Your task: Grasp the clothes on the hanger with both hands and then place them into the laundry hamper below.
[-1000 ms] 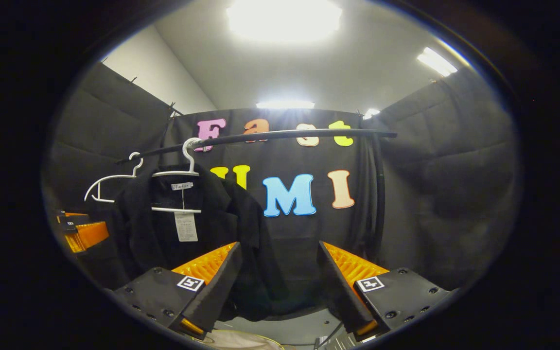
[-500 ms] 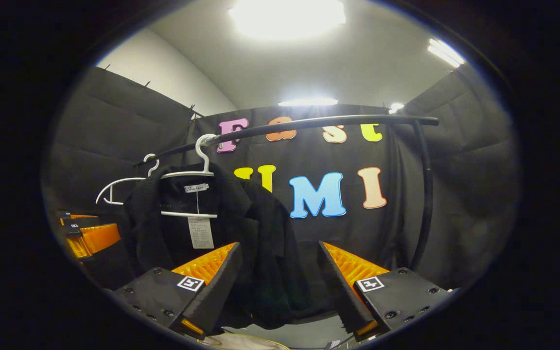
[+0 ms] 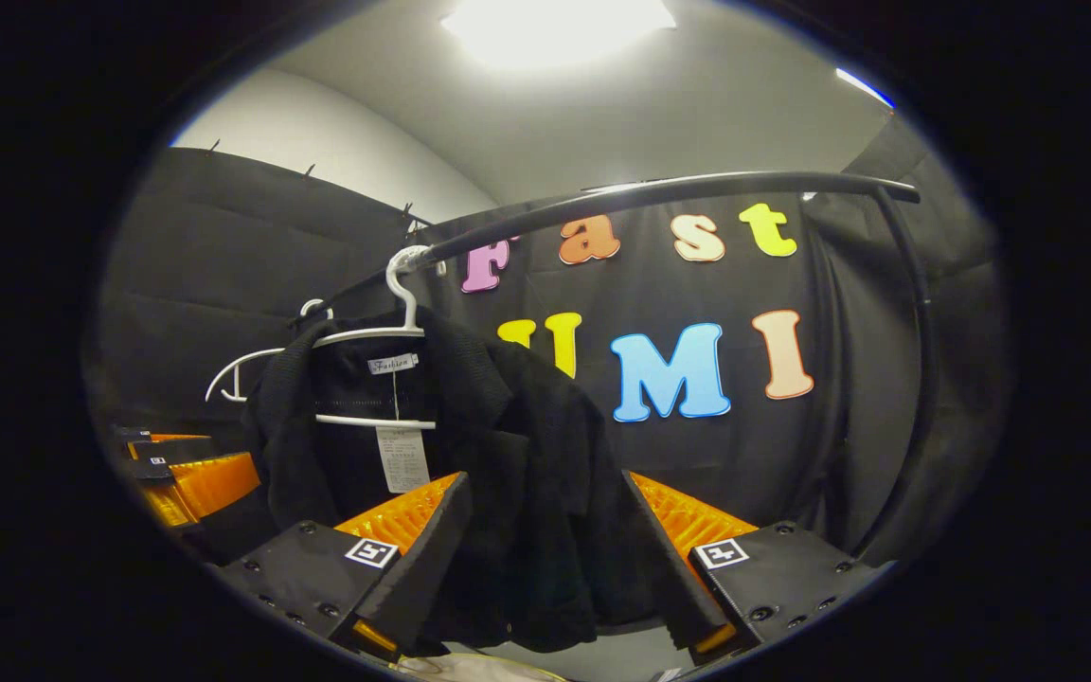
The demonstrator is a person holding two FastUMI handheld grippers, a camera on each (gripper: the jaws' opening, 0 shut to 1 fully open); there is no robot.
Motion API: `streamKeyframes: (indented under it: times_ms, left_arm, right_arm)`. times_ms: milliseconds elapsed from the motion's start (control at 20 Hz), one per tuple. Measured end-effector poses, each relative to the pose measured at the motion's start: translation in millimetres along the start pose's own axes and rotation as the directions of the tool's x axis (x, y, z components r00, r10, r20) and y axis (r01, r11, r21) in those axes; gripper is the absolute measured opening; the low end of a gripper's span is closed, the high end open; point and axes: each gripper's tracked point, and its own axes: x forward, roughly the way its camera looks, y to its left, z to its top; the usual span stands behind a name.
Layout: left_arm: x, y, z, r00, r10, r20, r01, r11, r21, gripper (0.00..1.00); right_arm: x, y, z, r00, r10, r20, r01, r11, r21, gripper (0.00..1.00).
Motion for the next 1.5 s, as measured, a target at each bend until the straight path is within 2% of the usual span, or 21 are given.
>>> streamKeyframes:
  times_ms: [250, 450, 900, 1100, 1150, 1300, 1400, 1500]
  left_arm:
    - [7.9, 6.3, -7.8, 0.998, 0.054, -0.011, -0.054, 0.999, 0.005, 0.91]
    - [14.4, 7.4, -16.4, 0.996, 0.079, -0.039, -0.079, 0.997, 0.012, 0.91]
    - [29.7, 17.7, -33.3, 0.985, 0.149, -0.084, -0.144, 0.988, 0.064, 0.91]
    - [33.1, 23.5, -36.0, 0.978, 0.187, -0.093, -0.180, 0.980, 0.079, 0.91]
    - [34.2, 25.6, -38.0, 0.976, 0.198, -0.096, -0.190, 0.978, 0.082, 0.91]
    - [38.9, 28.9, -41.4, 0.972, 0.211, -0.101, -0.203, 0.975, 0.089, 0.90]
    - [43.0, 28.4, -42.7, 0.973, 0.202, -0.109, -0.192, 0.977, 0.092, 0.79]
    - [42.3, 28.3, -42.7, 0.974, 0.199, -0.110, -0.190, 0.978, 0.089, 0.69]
  right_arm:
    - [28.7, 19.9, 4.6, 0.996, 0.083, 0.027, -0.084, 0.996, 0.014, 0.98]
    - [56.6, 31.0, -10.2, 0.993, 0.120, -0.010, -0.119, 0.992, 0.031, 0.98]
    - [101.1, 39.7, -44.1, 0.987, 0.125, -0.099, -0.119, 0.991, 0.065, 0.98]
    - [112.9, 49.0, -52.8, 0.984, 0.133, -0.119, -0.123, 0.989, 0.085, 0.98]
    - [115.4, 50.0, -52.6, 0.984, 0.132, -0.118, -0.122, 0.989, 0.087, 0.94]
    - [120.0, 56.3, -53.4, 0.982, 0.142, -0.120, -0.133, 0.988, 0.083, 0.95]
    - [123.2, 59.5, -55.4, 0.982, 0.144, -0.126, -0.135, 0.988, 0.076, 0.82]
    - [123.4, 57.5, -54.2, 0.982, 0.138, -0.130, -0.131, 0.989, 0.065, 0.54]
